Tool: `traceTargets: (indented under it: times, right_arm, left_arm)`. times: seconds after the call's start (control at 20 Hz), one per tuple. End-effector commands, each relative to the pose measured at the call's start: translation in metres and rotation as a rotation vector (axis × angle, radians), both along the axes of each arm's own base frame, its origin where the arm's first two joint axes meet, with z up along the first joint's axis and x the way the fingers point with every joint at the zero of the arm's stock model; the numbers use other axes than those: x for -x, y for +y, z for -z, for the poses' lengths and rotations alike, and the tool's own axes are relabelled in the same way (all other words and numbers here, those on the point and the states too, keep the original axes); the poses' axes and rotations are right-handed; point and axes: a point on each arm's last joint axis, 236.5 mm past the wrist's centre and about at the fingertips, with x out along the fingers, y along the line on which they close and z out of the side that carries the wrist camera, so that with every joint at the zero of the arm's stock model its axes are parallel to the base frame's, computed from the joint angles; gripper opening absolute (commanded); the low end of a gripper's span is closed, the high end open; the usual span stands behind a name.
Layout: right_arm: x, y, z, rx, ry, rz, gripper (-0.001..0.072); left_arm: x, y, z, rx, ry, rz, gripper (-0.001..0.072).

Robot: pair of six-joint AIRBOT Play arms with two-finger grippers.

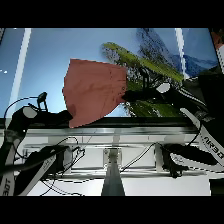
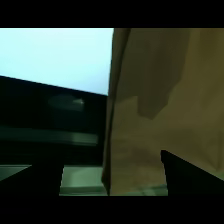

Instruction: Fold the clothes and pants, and hang the long-sleeved shirts on hangers.

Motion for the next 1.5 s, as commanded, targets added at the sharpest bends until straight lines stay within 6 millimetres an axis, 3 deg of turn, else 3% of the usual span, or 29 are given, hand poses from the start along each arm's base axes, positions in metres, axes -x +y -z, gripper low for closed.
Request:
traceTargets:
  times: [0.0, 0.25, 0.4, 0.45, 0.5, 0.55, 0.7, 0.8, 0.9, 1.0, 1.05, 1.15, 1.3, 1.35, 1.45]
  right_arm:
    - [-0.002, -0.001, -0.001, 0.007, -0.012, -0.001, 0.0019]
    - [-0.001, -0.001, 0.000, 0.014, -0.012, -0.009, 0.0019]
    - [-0.001, -0.002, 0.002, 0.023, -0.016, -0.015, 0.0019]
    - [-0.001, -0.002, 0.002, 0.023, -0.016, -0.015, 0.0019]
    - [-0.001, -0.002, 0.002, 0.023, -0.016, -0.016, 0.0020]
    - [-0.001, -0.002, 0.002, 0.023, -0.016, -0.016, 0.0019]
    - [0.008, 0.003, -0.004, 0.010, -0.013, -0.074, 0.0019]
    - [0.016, 0.012, -0.021, -0.013, -0.053, -0.183, 0.0019]
    - [0.015, 0.019, -0.050, -0.038, -0.117, -0.243, 0.0019]
    - [0.005, 0.022, -0.090, -0.049, -0.223, -0.262, 0.0019]
    - [0.000, 0.024, -0.113, -0.061, -0.283, -0.262, 0.0018]
    - [-0.006, 0.026, -0.169, -0.091, -0.420, -0.259, 0.0018]
    - [0.000, 0.025, -0.259, -0.139, -0.633, -0.253, 0.0019]
    - [0.007, 0.023, -0.289, -0.160, -0.690, -0.241, 0.0019]
    - [0.027, 0.018, -0.339, -0.225, -0.759, -0.210, 0.0019]
  left_arm:
    - [0.025, -0.040, 0.009, 0.218, 0.126, 0.148, 0.0643]
    - [0.008, -0.063, 0.008, 0.343, 0.083, 0.124, 0.0642]
    - [0.003, -0.062, 0.008, 0.340, 0.067, 0.110, 0.0630]
    - [0.000, -0.061, 0.010, 0.330, 0.056, 0.102, 0.0476]
    - [-0.004, -0.059, 0.012, 0.319, 0.044, 0.095, 0.0157]
    - [-0.006, -0.058, 0.013, 0.311, 0.035, 0.090, 0.0018]
    - [-0.016, -0.058, 0.004, 0.314, -0.022, 0.159, 0.0011]
    - [-0.039, -0.057, -0.016, 0.314, -0.086, 0.198, 0.0010]
    - [-0.073, -0.054, -0.051, 0.303, -0.192, 0.242, 0.0010]
    - [-0.111, -0.045, -0.103, 0.237, -0.350, 0.310, 0.0009]
    - [-0.128, -0.036, -0.131, 0.183, -0.433, 0.341, 0.0009]
    - [-0.156, -0.022, -0.206, 0.090, -0.634, 0.367, 0.0009]
    - [-0.161, -0.010, -0.313, -0.028, -0.906, 0.368, 0.0010]
    - [-0.153, -0.008, -0.343, -0.067, -0.985, 0.366, 0.0010]
    - [-0.129, -0.007, -0.387, -0.130, -1.105, 0.360, 0.0010]
